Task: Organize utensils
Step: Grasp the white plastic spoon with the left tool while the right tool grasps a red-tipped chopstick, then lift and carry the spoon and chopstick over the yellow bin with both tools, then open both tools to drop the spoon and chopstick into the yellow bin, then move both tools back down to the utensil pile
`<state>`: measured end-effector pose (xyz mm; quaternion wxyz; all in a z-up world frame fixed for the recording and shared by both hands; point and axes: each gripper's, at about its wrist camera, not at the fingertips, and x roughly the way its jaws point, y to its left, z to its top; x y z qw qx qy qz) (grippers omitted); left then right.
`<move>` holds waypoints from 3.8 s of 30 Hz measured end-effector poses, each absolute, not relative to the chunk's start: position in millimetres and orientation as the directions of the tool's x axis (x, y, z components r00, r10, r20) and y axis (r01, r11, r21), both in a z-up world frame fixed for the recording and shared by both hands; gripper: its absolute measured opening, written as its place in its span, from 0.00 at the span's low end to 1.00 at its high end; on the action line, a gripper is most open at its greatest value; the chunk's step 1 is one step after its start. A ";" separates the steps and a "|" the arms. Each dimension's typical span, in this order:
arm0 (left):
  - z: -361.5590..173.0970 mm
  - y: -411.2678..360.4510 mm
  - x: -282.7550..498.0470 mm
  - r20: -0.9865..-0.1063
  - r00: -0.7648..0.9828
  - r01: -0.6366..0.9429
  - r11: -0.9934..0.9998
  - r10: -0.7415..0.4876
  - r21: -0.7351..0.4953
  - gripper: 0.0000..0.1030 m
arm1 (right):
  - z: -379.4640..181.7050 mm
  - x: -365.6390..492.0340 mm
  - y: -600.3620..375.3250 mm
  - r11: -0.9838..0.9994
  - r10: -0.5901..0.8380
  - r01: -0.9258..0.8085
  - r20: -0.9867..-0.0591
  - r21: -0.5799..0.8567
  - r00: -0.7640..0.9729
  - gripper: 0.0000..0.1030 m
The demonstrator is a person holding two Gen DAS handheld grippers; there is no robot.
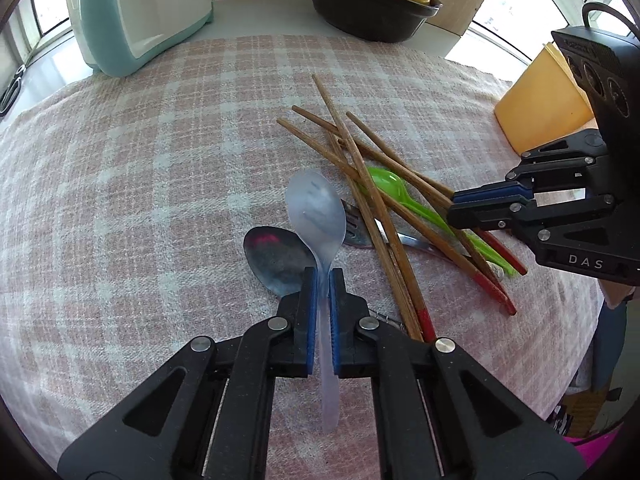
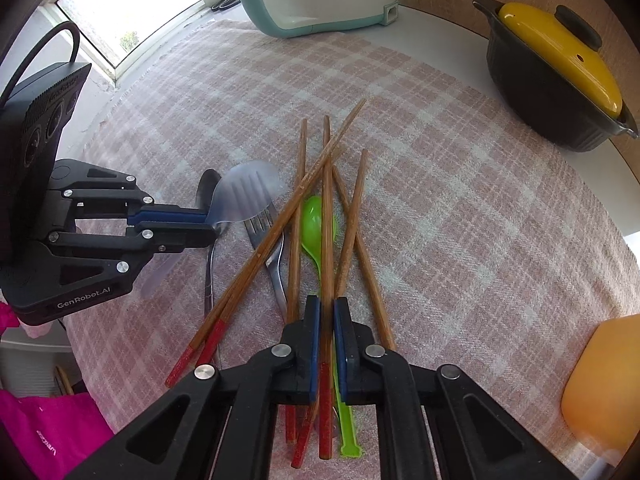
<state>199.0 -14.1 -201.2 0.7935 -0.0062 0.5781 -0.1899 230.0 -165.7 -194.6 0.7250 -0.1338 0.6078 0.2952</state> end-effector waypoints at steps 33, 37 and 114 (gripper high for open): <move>-66.7 -83.7 189.2 -0.701 0.541 0.291 0.885 -0.465 -0.363 0.03 | -55.2 184.3 -320.5 0.932 0.327 -0.317 -0.784 0.175 0.529 0.04; -52.7 -122.6 203.2 -0.658 0.552 0.328 0.859 -0.512 -0.393 0.03 | -35.2 191.2 -347.4 0.950 0.284 -0.281 -0.760 0.139 0.584 0.04; -34.1 -233.8 194.4 -0.627 0.683 0.263 0.927 -0.375 -0.267 0.19 | -18.3 166.4 -458.9 0.985 0.173 -0.145 -0.633 0.096 0.754 0.86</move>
